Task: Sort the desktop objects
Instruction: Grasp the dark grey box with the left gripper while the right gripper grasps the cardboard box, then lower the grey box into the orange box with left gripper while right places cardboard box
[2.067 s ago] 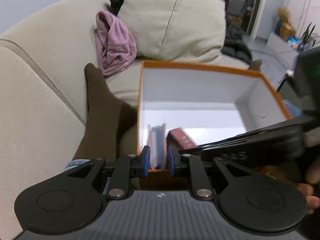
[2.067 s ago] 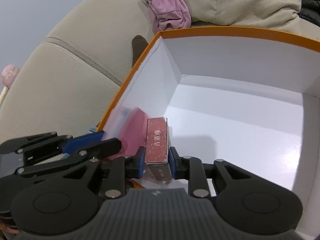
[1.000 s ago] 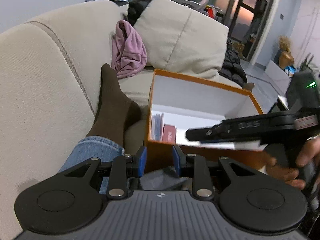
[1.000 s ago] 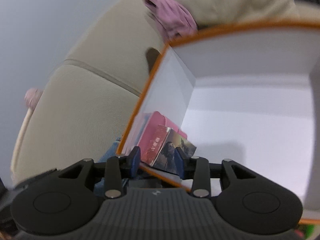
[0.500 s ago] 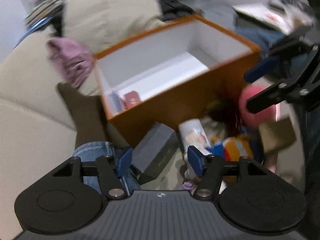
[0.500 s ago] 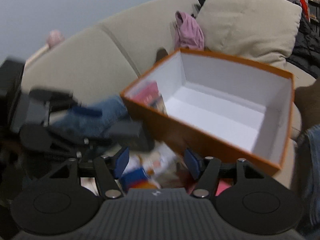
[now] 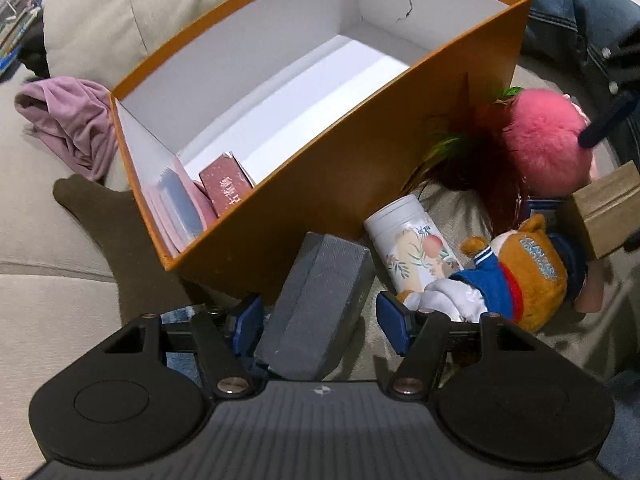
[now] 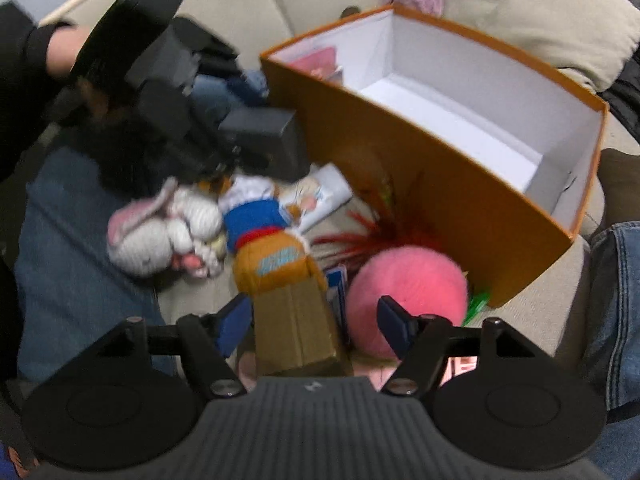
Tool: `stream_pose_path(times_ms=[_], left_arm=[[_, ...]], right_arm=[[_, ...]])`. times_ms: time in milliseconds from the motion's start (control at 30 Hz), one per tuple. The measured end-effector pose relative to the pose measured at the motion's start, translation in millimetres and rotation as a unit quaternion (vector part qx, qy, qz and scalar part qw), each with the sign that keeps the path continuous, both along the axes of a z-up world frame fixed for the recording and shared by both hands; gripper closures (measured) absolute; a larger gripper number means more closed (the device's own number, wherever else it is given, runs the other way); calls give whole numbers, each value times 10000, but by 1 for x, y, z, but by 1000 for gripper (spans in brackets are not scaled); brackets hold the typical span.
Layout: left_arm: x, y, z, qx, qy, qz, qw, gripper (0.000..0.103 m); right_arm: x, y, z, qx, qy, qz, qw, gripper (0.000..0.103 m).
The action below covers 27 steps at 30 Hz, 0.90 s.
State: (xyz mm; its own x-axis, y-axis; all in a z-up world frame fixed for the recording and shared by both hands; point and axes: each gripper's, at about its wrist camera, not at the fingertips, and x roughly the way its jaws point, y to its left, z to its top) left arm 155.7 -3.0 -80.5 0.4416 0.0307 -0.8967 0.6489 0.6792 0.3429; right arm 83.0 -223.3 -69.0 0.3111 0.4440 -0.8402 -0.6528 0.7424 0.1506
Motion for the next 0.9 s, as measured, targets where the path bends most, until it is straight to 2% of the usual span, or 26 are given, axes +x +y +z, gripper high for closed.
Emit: stream_pose_path(times_ms=[67, 167, 267, 333, 533, 733, 900], left_arm=[[1, 1, -1, 18, 19, 31, 10000, 45], [-3, 1, 1, -13, 78, 110, 9999, 53], [-10, 0, 4, -23, 75, 173, 9998, 59], [-14, 0, 6, -86, 42, 319, 9994, 61], [-30, 7, 32, -557, -217, 972, 9935, 64], [-53, 3, 82, -1130, -493, 1104, 9862, 64], [-52, 1, 124, -1933, -662, 1261, 9707, 64]], right_arm=[[-1, 2, -3, -48, 4, 112, 9999, 32], [-6, 8, -5, -207, -17, 287, 9994, 35], [-11, 11, -8, -525, -96, 310, 9981, 42], [-13, 9, -7, -526, -68, 293, 9982, 51], [-17, 2, 0, -448, -109, 125, 9989, 52], [-11, -9, 28, 153, -246, -30, 9996, 53], [9, -21, 63, 974, -423, -341, 9938, 53]])
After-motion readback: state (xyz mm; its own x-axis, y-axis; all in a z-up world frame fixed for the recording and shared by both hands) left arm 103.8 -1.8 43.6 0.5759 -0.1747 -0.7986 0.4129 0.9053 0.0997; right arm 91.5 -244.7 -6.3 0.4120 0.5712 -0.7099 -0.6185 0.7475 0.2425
